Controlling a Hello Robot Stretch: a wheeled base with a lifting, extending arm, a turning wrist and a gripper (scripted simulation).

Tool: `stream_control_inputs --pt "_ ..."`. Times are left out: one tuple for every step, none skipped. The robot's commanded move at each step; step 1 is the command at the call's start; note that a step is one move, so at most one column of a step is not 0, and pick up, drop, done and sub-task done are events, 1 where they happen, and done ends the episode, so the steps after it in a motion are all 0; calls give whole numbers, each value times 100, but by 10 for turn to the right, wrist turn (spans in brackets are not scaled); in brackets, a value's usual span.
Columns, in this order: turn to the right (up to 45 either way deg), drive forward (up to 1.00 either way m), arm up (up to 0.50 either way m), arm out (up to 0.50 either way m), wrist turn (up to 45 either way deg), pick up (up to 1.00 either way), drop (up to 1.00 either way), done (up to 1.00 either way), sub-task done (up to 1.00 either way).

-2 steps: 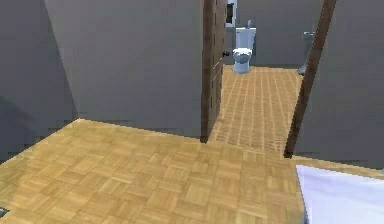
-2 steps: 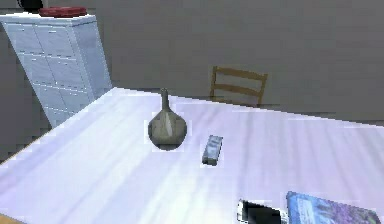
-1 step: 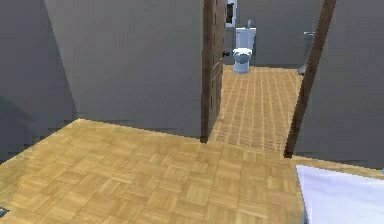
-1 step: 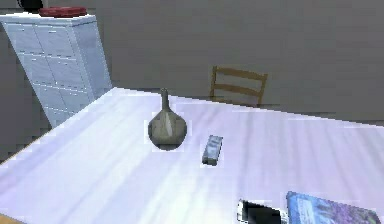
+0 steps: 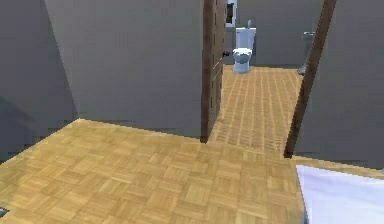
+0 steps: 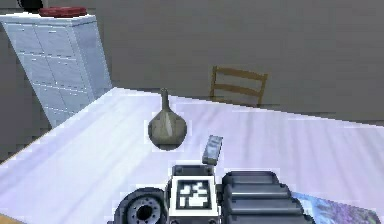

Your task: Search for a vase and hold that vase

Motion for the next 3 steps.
stream_control_inputs --pt "0 0 0 38 0 0 0 0 0" --pt "0 0 0 0 450 0 0 0 0" --pt "0 0 0 0 450 0 0 0 0"
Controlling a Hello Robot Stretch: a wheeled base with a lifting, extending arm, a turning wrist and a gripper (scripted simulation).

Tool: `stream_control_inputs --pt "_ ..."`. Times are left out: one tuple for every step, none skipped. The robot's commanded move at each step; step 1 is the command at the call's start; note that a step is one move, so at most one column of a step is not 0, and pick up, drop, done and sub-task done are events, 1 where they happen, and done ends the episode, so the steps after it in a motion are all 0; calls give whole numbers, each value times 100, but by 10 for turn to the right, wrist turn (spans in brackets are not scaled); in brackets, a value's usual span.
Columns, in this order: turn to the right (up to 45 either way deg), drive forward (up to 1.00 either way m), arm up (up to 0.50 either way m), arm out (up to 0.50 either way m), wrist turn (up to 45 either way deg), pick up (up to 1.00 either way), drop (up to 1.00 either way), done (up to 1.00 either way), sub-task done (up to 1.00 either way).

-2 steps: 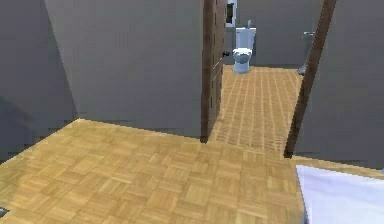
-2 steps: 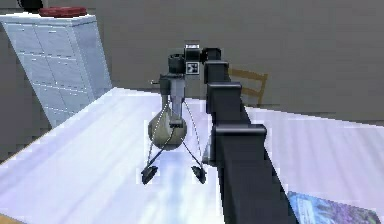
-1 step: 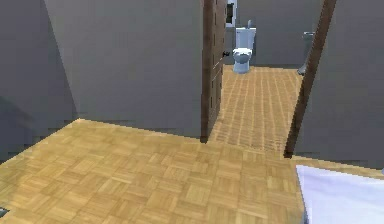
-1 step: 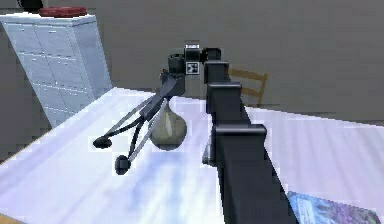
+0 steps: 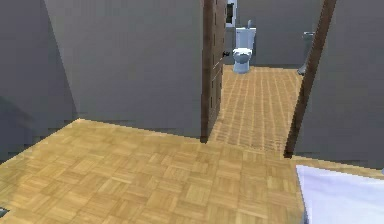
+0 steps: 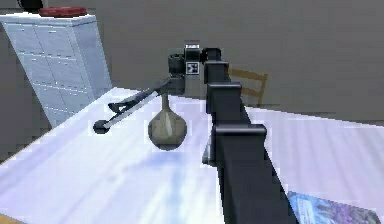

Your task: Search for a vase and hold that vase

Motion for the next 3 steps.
stream_control_inputs --pt "0 0 0 0 450 0 0 0 0" --pt "0 0 0 0 210 0 0 0 0" --pt "0 0 -24 0 0 0 0 0 0"
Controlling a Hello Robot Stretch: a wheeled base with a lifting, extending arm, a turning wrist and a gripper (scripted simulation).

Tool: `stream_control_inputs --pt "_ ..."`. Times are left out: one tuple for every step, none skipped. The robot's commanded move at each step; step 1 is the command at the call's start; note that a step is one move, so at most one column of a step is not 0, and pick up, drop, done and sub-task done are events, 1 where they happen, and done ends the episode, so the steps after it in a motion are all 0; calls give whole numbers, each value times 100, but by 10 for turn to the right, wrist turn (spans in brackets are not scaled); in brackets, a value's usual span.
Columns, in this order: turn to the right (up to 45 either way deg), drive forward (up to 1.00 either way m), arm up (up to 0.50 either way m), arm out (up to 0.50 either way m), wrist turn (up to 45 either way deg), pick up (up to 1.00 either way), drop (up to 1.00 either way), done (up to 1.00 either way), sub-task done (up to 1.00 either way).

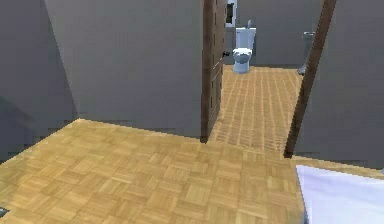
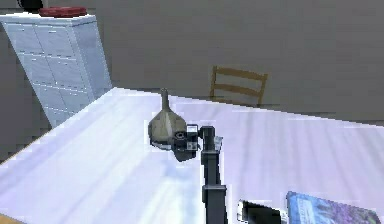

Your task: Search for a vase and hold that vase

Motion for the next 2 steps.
stream_control_inputs --pt "0 0 0 0 0 100 0 0 0" --pt "0 0 10 0 0 0 0 0 0"
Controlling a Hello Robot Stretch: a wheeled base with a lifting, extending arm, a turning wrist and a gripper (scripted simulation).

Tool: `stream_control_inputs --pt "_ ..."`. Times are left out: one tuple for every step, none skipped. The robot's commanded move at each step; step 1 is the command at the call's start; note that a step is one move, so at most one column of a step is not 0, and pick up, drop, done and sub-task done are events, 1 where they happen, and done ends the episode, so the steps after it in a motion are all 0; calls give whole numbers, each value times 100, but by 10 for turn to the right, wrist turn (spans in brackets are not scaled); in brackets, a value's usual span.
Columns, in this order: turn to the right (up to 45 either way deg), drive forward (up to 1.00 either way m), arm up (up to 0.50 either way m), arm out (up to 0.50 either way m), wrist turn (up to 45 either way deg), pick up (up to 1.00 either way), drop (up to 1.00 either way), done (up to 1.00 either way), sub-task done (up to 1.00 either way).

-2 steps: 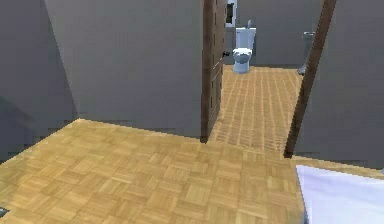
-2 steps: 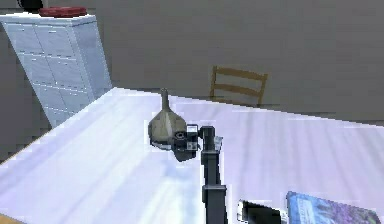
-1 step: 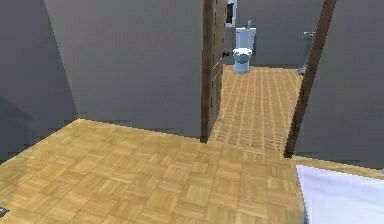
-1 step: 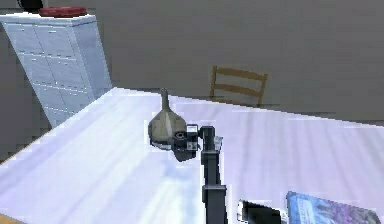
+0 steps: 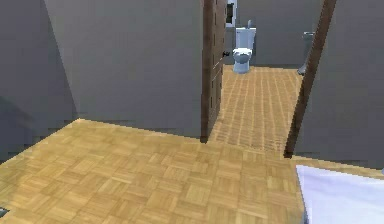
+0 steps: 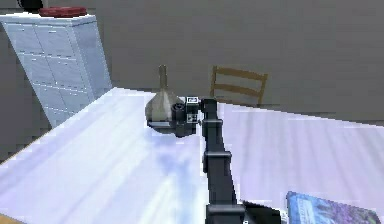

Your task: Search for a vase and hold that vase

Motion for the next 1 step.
stream_control_inputs --pt "0 0 0 0 0 0 0 100 0"
